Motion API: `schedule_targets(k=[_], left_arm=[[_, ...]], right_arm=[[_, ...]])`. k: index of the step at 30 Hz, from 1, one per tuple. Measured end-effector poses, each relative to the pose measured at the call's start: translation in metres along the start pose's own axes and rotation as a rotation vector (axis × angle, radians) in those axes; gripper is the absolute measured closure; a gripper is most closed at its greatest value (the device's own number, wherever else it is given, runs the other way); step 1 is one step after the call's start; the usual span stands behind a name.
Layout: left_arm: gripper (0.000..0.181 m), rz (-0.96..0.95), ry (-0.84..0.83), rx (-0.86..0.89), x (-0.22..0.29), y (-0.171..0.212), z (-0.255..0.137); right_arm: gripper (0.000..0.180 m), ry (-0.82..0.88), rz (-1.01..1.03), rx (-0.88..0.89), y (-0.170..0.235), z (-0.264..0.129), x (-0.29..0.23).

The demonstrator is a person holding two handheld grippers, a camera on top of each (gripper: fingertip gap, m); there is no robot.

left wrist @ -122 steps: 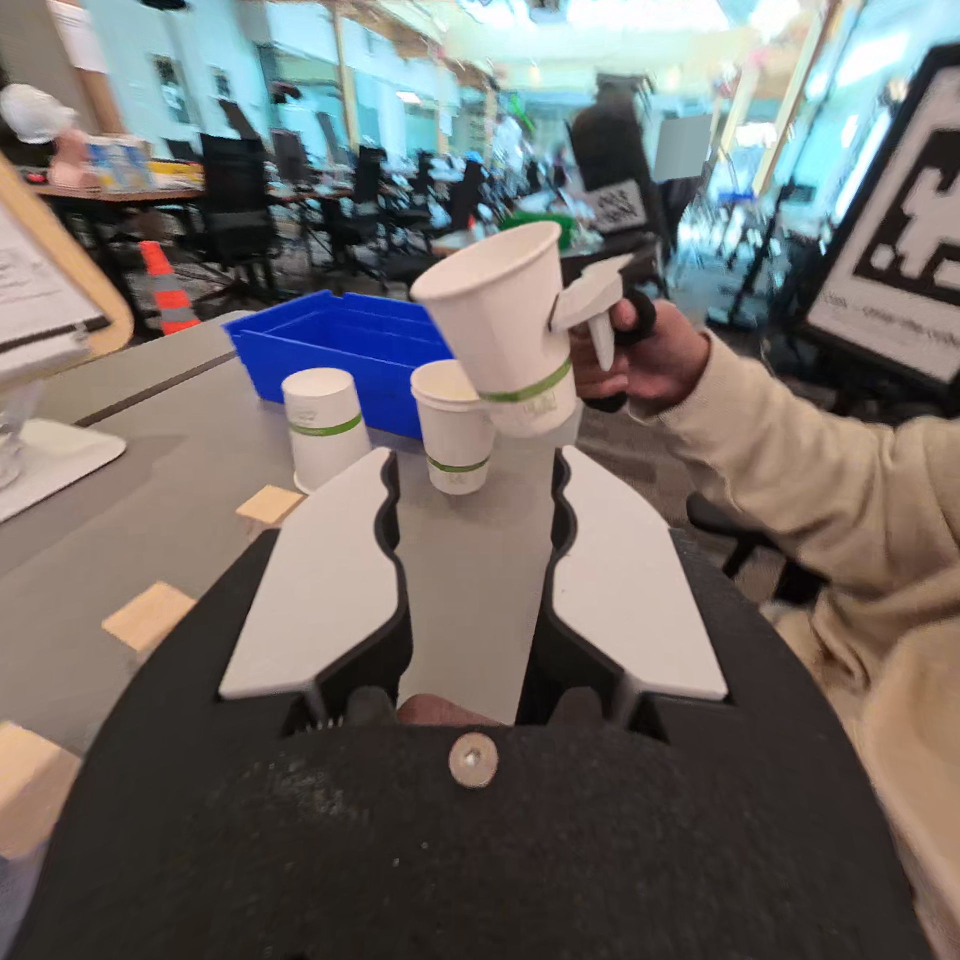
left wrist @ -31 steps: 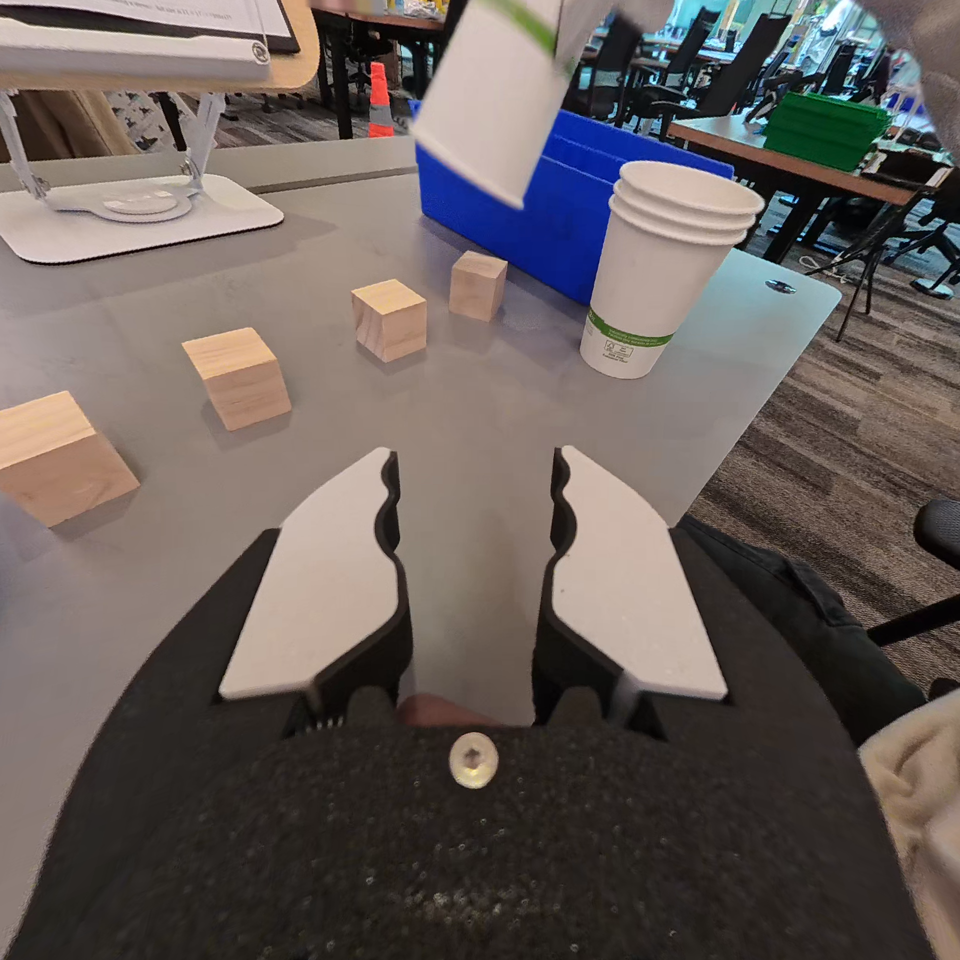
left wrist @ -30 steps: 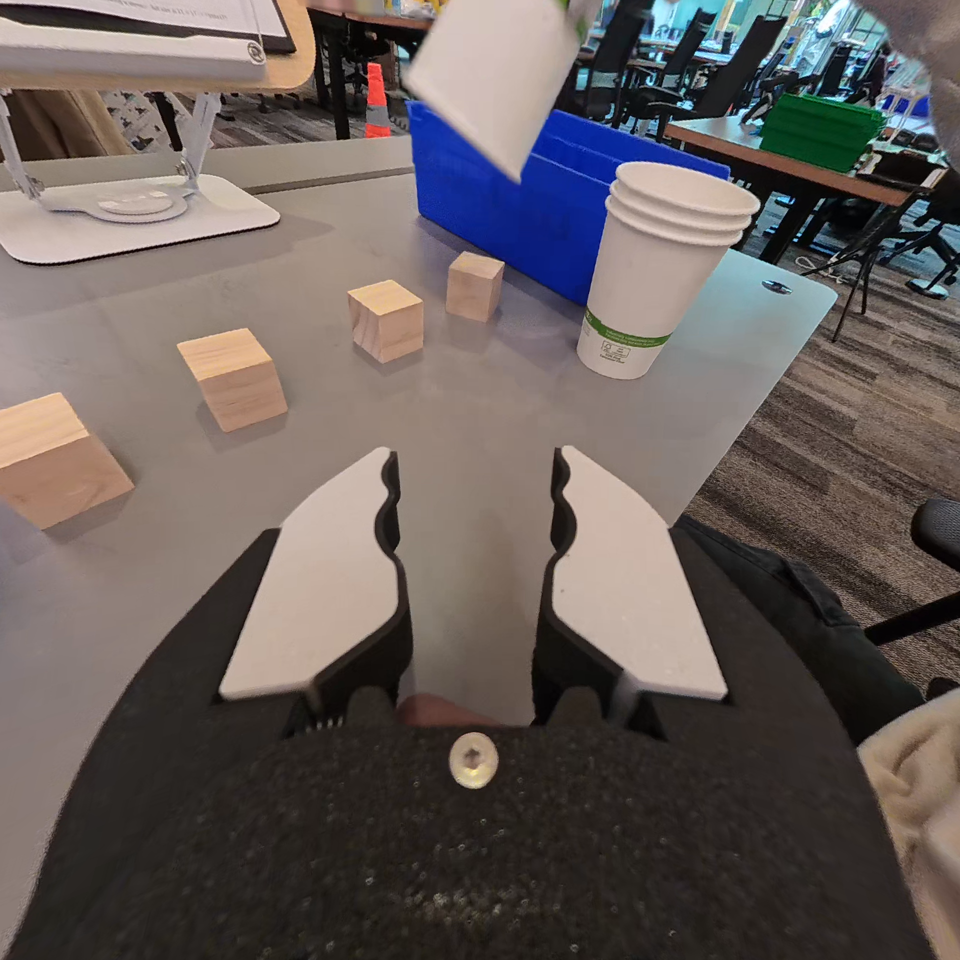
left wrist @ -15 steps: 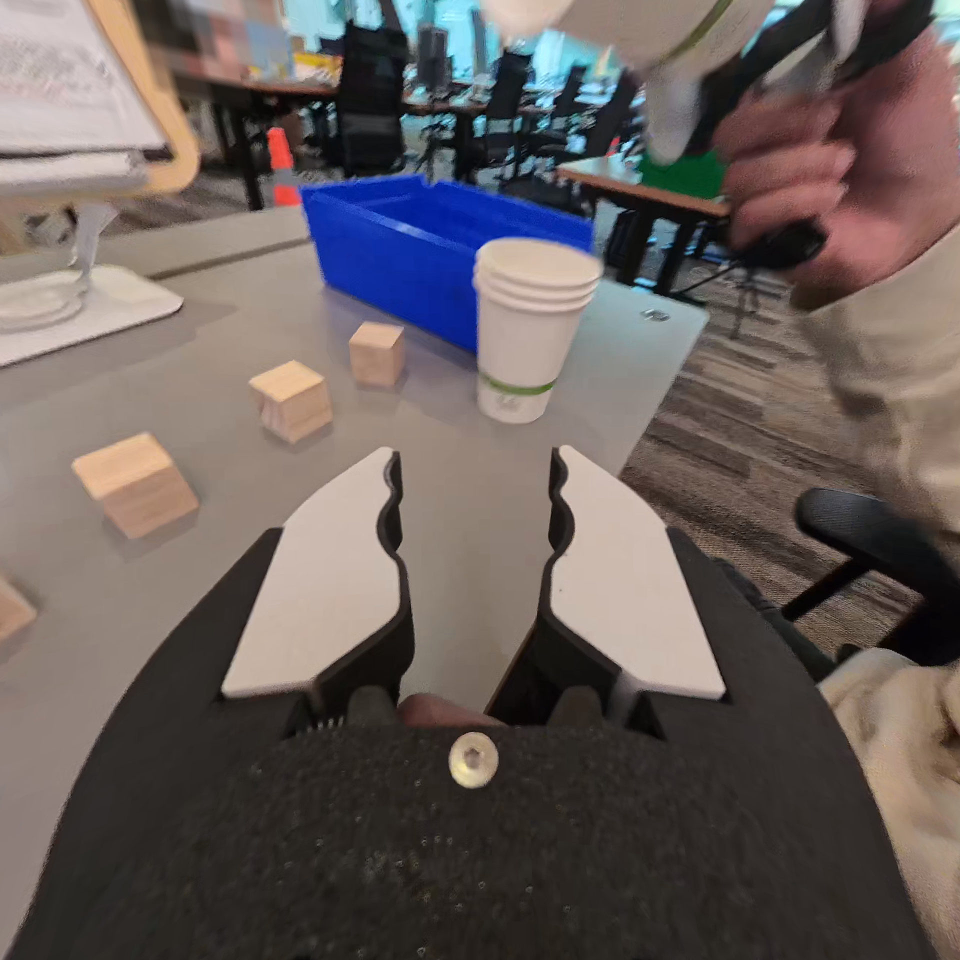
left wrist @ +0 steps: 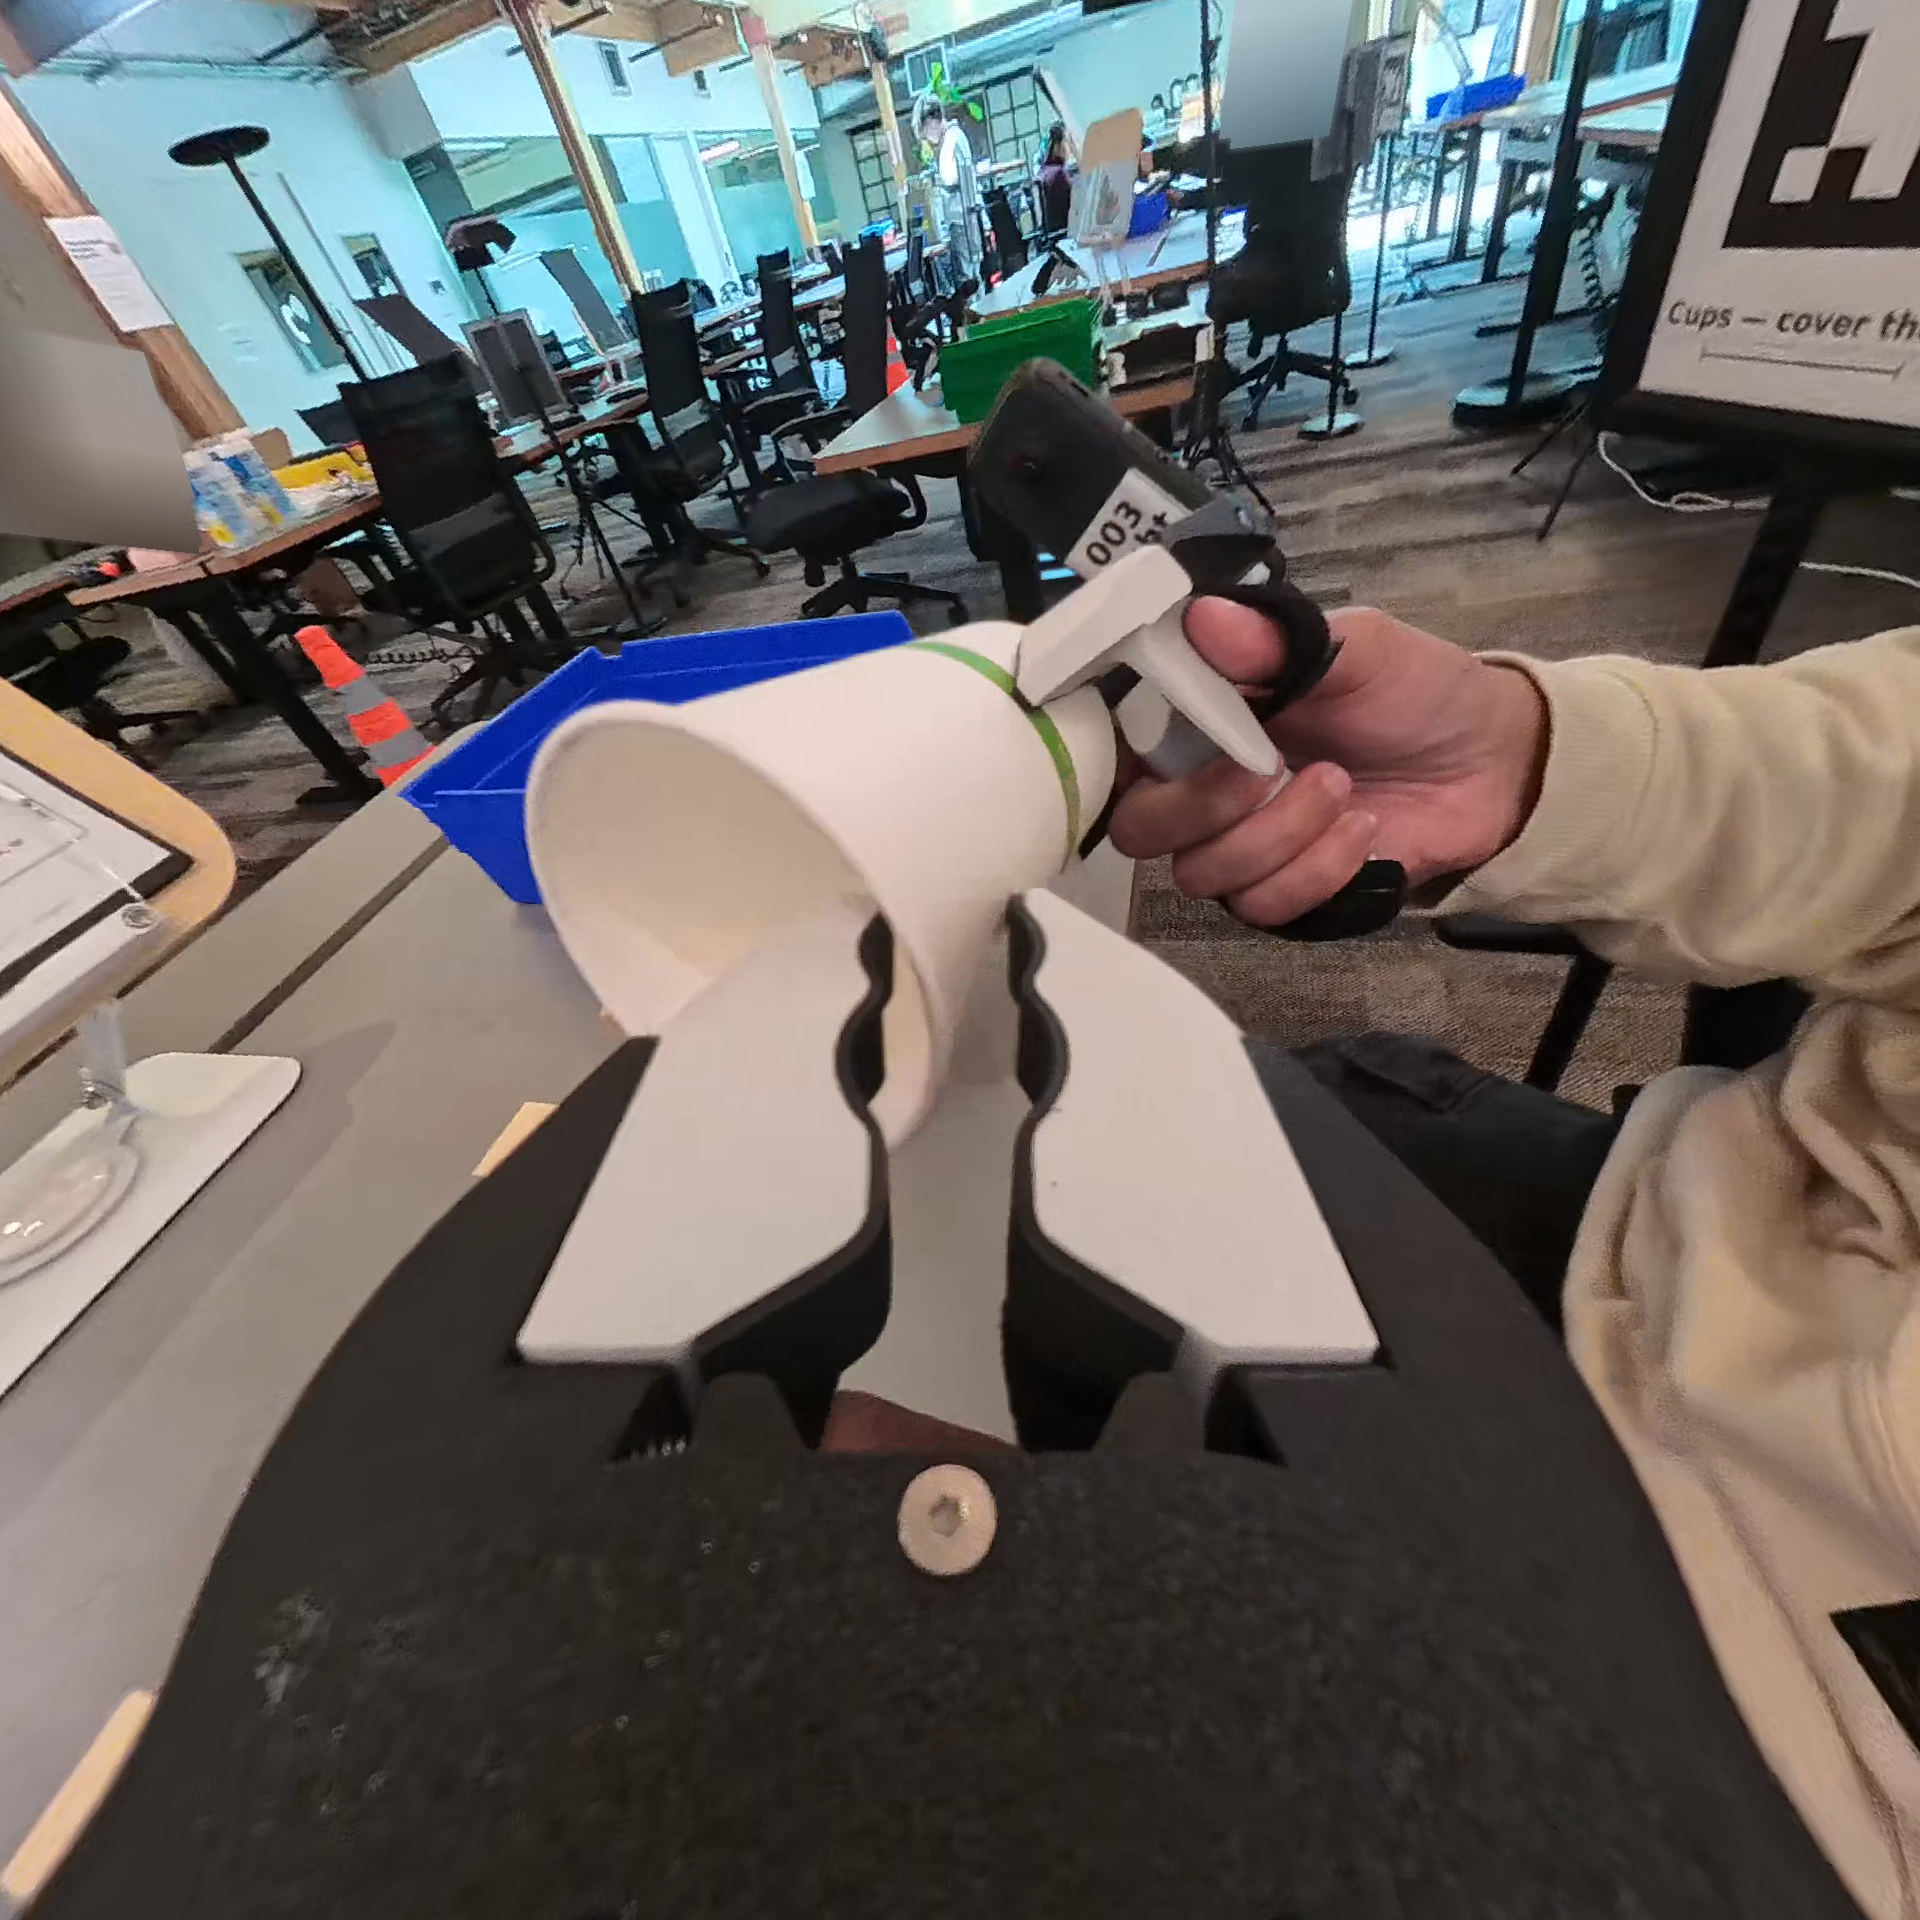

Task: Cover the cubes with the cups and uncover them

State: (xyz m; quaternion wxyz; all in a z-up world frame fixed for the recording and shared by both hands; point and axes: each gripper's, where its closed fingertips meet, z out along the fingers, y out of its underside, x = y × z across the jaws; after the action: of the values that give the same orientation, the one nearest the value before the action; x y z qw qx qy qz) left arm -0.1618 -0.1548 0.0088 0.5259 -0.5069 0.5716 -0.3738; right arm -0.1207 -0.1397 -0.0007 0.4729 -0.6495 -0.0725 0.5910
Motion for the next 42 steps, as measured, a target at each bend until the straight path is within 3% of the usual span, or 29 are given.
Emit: schedule_targets(k=[14, 19, 23, 26, 31, 40, 42], left_arm=[[0.173, -0.164, 0.309, -0.025, -0.002, -0.004, -0.015], [0.180, -0.150, 0.309, -0.067, -0.008, 0.016, -0.026], [0.180, -0.124, 0.257, -0.183, -0.021, 0.044, -0.033], [0.180, -0.135, 0.254, -0.218, -0.028, 0.056, -0.033], [0.180, -0.150, 0.276, -0.202, -0.037, 0.058, -0.026], [0.180, -0.081, 0.391, -0.215, -0.030, 0.047, -0.009], [0.180, -0.061, 0.404, -0.229, -0.029, 0.048, -0.005]], right_arm=[[0.103, -0.092, -0.055, -0.175, 0.043, 0.008, 0.004], [0.094, 0.079, -0.298, -0.453, 0.055, -0.012, 0.026], [0.093, 0.262, -0.531, -0.563, 0.033, -0.026, 0.038], [0.097, 0.295, -0.680, -0.584, 0.006, -0.017, 0.030], [0.097, 0.211, -0.915, -0.722, -0.009, 0.010, 0.028], [0.087, 0.043, -0.778, -1.007, 0.021, 0.058, 0.065], [0.092, -0.022, -0.711, -1.043, 0.030, 0.061, 0.064]])
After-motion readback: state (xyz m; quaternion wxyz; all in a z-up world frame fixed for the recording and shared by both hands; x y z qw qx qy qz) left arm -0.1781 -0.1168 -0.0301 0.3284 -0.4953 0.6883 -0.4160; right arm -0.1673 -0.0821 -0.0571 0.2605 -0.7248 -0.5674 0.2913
